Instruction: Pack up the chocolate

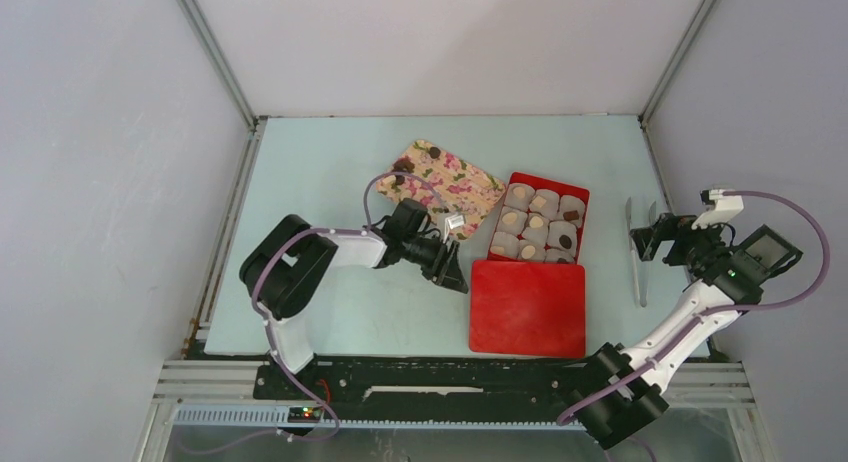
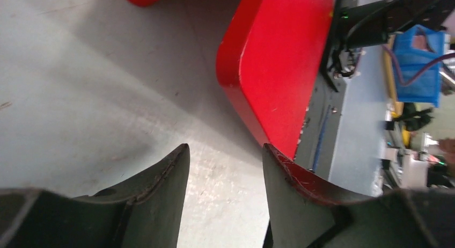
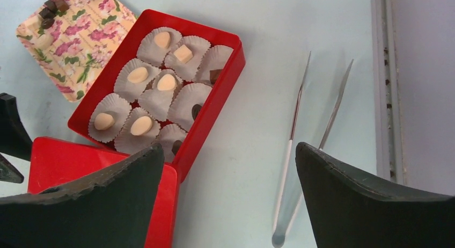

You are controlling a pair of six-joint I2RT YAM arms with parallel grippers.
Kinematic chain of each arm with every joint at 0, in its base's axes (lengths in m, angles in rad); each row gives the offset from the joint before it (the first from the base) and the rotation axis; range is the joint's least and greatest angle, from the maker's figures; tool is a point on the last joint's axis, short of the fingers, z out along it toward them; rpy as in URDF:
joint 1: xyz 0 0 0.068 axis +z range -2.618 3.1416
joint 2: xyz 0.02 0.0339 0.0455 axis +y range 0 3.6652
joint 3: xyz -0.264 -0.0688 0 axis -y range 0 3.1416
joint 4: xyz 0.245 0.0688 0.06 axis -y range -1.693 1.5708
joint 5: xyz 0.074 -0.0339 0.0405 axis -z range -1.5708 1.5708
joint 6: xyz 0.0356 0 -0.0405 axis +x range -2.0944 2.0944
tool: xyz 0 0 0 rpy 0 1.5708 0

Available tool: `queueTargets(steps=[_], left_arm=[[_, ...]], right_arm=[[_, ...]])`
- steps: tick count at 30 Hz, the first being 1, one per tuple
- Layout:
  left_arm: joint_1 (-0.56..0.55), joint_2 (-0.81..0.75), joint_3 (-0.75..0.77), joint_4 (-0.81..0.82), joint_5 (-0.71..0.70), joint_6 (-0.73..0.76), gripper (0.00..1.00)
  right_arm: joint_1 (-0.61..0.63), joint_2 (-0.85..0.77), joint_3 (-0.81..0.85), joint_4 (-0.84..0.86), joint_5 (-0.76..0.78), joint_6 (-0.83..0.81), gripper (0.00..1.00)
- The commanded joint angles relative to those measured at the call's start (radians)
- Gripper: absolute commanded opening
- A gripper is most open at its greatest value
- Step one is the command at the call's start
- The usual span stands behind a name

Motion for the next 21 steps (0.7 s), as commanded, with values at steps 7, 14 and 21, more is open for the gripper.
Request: queueTargets(steps=[7, 14, 21], left_arm=[[-0.018, 0.111, 0.078, 0.303, 0.211, -0.185, 0.48], [-0.021, 0.167, 0.111, 0.416, 0.251, -0.284, 0.31], [-0.015, 0.172, 0.119, 0.443, 0.261, -0.335, 0.19]], right_arm=[[0.006, 0.034, -0.006, -0.011, -0.063, -0.001, 0.93], [0.011, 0.042, -0.006, -0.030, -0.065, -0.014, 0.91], [0.007, 0.042, -0.006, -0.040, -0.072, -0.022, 0.90]])
